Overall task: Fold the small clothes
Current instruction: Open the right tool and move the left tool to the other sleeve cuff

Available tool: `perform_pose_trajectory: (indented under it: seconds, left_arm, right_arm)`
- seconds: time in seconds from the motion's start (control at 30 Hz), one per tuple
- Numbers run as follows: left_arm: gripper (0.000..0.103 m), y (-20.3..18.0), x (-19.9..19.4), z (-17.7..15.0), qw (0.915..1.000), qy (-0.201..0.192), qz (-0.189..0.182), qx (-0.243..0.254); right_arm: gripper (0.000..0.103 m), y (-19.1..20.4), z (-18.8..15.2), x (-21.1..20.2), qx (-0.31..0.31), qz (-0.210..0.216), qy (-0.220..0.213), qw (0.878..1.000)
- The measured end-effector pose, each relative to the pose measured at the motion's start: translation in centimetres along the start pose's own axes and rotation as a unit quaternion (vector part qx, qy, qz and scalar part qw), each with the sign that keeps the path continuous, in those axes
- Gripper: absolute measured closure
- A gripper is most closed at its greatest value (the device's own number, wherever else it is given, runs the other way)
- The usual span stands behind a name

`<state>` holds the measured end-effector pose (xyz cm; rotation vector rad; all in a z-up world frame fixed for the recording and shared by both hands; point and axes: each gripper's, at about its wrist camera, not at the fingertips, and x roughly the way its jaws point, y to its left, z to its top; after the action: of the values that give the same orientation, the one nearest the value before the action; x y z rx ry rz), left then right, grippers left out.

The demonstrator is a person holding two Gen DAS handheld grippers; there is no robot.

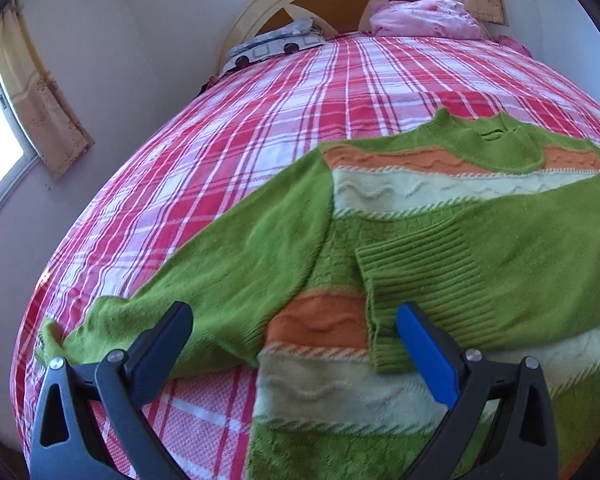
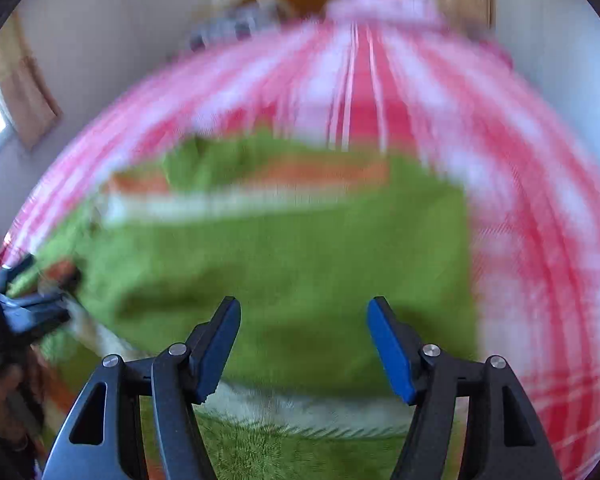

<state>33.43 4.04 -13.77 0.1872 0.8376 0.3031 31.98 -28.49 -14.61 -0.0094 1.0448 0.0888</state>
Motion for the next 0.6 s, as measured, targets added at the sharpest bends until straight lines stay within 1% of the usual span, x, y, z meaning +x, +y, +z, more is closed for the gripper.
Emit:
perform_pose_trajectory:
  seconds: [0.03,0.1,0.17,0.2,0.27,0.3,0.33,0.4,0.43,0.47,0.53,0.6]
  left_arm:
    - [0.0,0.6,-0.4,-0.4,0.9999,-0.002,-0.008,-0.008]
    - [0.0,1.7,-1.1,-0.9,0.9995,-0.01,-0.018,-0.023]
    - [0.0,2.7,-1.8,-1.5,0.9989,-0.018,-0.02,-0.037]
    - [0.0,3.2,-2.1,-1.7,0.9986,-0.021,-0.021,-0.043]
    - [0.0,4.3,-2.4,-2.2,0.9978,-0.023,-0.02,-0.058]
    - [0.0,5.0,-2.6,-2.4,0.9975,-0.022,-0.018,-0.065]
    - [0.0,5.5,-2.7,-2.6,0.9972,-0.022,-0.018,-0.068]
    - [0.0,6.9,-2.8,-3.0,0.9969,-0.021,-0.01,-0.075]
    - [0.0,7.5,-2.9,-3.3,0.9967,-0.021,-0.004,-0.078]
    - [0.0,8.7,-3.0,-3.7,0.9961,-0.021,-0.001,-0.086]
    - [0.0,10.2,-3.0,-4.3,0.9952,-0.021,0.007,-0.095]
    - [0.0,12.0,-2.8,-4.8,0.9941,-0.018,0.022,-0.105]
  right_arm:
    - [0.034,0.9,-0.6,-0.4,-0.018,-0.009,-0.011,1.0]
    - [0.034,2.1,-0.9,-1.3,-0.026,0.019,-0.003,0.999]
    - [0.034,3.4,0.0,-2.4,-0.026,0.055,-0.015,0.998]
    - [0.034,4.4,0.5,-2.6,-0.034,0.066,-0.025,0.997]
    - [0.034,6.9,1.7,-2.6,-0.065,0.067,-0.049,0.994]
    - [0.034,7.9,2.0,-2.2,-0.073,0.066,-0.052,0.994]
    - [0.034,8.9,2.4,-1.4,-0.079,0.072,-0.044,0.993]
    - [0.034,11.3,2.2,1.4,-0.095,0.1,0.009,0.99]
    - [0.034,12.8,1.6,2.1,-0.116,0.079,0.009,0.99]
    - [0.034,13.8,1.1,1.9,-0.13,0.065,-0.005,0.989]
    - [0.034,14.8,0.9,1.7,-0.135,0.094,-0.001,0.986]
    - [0.034,15.5,1.1,1.0,-0.143,0.103,-0.015,0.984]
